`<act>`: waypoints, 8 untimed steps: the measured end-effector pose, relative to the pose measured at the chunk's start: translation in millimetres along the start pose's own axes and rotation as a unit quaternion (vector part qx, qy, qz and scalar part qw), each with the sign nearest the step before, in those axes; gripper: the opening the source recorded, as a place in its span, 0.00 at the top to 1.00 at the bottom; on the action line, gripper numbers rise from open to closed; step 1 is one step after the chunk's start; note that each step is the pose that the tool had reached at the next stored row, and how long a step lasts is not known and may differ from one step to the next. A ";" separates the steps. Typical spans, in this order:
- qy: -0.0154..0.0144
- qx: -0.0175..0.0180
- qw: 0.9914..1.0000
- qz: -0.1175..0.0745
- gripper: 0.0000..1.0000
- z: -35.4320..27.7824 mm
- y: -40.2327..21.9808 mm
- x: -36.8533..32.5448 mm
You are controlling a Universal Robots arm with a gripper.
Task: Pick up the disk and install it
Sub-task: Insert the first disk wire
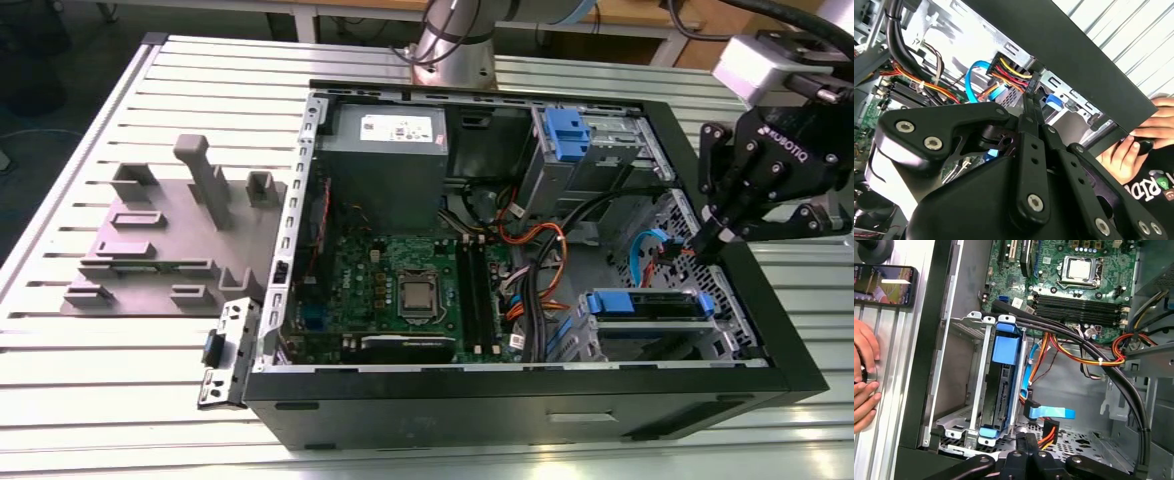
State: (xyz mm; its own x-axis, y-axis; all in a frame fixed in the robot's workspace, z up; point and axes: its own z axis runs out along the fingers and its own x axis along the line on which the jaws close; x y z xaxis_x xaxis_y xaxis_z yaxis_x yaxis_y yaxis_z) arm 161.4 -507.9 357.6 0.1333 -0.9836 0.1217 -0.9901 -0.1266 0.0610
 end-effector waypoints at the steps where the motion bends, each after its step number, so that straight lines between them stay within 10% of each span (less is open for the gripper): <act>1: 0.001 0.000 1.000 -0.001 0.89 0.5 -0.1 -0.3; 8: 0.005 0.001 1.000 -0.010 0.76 1.8 -0.6 -0.9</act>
State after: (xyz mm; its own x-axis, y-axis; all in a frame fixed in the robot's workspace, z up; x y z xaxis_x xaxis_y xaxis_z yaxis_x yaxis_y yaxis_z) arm 161.8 -507.2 355.6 0.1545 -0.9792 0.1312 -0.9871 -0.1474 0.0623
